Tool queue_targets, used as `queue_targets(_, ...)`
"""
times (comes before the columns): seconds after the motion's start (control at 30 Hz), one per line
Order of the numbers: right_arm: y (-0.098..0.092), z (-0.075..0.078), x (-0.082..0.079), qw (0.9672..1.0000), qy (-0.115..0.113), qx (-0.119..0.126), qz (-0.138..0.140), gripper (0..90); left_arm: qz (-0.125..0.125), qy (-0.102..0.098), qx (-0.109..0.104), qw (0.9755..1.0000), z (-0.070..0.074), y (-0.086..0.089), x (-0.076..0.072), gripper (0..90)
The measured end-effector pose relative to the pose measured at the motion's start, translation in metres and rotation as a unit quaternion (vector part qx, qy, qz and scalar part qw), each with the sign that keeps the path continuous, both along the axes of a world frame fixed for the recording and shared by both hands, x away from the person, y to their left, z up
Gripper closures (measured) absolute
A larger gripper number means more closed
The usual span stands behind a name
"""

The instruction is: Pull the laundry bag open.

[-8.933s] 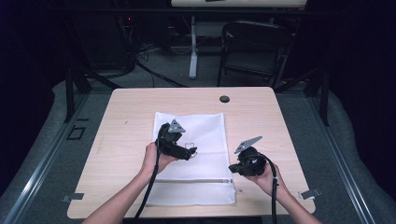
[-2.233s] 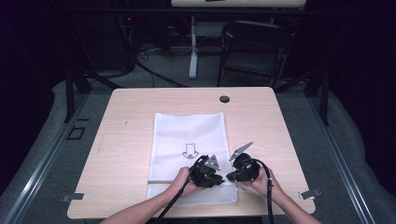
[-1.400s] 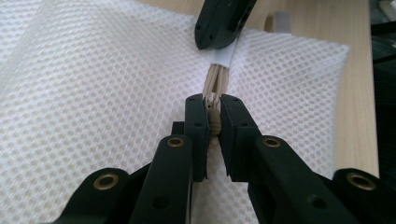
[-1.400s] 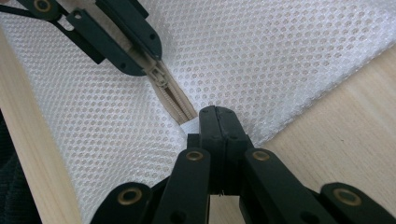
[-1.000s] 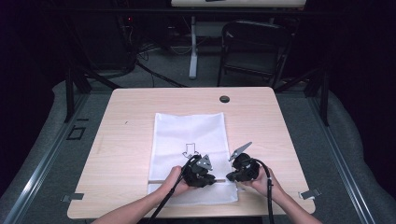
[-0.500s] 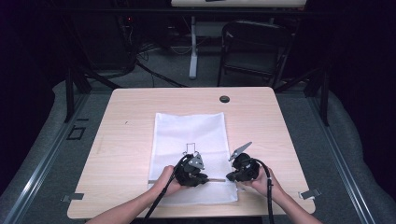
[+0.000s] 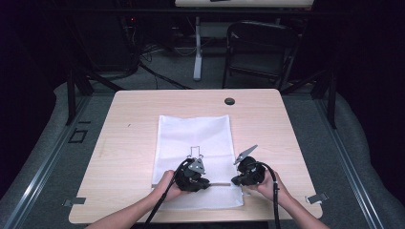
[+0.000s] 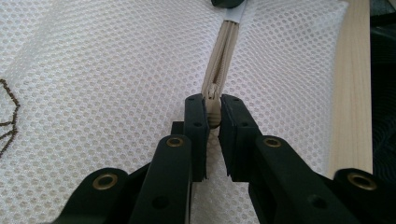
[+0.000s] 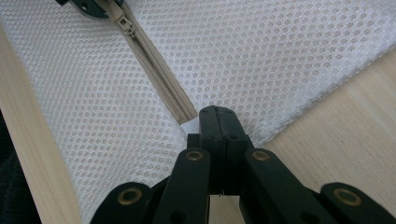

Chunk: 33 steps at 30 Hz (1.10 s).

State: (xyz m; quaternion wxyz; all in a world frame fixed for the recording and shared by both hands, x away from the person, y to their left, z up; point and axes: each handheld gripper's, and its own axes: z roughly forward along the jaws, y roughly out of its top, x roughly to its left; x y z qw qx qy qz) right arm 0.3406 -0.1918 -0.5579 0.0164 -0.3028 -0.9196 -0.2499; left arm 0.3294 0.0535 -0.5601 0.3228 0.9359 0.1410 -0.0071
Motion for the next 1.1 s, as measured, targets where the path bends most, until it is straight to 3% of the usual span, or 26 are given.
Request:
queue_targets(0.1, 0.000, 0.000, 0.000, 1.0000, 0.000, 0.001, 0.001, 90.0, 0.002, 0.007, -0.004, 1.0000, -0.001, 0.003, 0.001, 81.9)
queue_targets(0.17, 0.000, 0.000, 0.000, 1.0000, 0.000, -0.002, 0.006, 90.0, 0.000, 0.000, 0.001, 1.0000, -0.001, 0.002, 0.001, 81.9)
queue_targets(0.57, -0.001, -0.001, 0.001, 1.0000, -0.002, 0.002, 0.002, 90.0, -0.007, 0.004, -0.006, 1.0000, -0.003, 0.005, 0.002, 82.0)
queue_targets(0.67, -0.001, -0.001, 0.001, 1.0000, -0.001, 0.003, 0.002, 90.0, -0.006, -0.003, 0.006, 1.0000, 0.000, 0.009, 0.000, 82.0)
queue_targets(0.73, -0.001, -0.001, 0.001, 1.0000, 0.002, 0.003, 0.003, 90.0, -0.006, 0.001, -0.005, 1.0000, -0.001, 0.010, -0.001, 82.0)
queue_targets(0.83, 0.000, -0.001, 0.000, 1.0000, 0.002, 0.004, 0.001, 90.0, -0.009, -0.001, 0.001, 1.0000, -0.001, 0.011, 0.000, 82.0)
queue_targets(1.1, 0.000, -0.001, 0.001, 1.0000, 0.002, 0.004, 0.001, 90.0, 0.017, 0.003, 0.012, 0.9998, 0.001, 0.034, 0.002, 81.9)
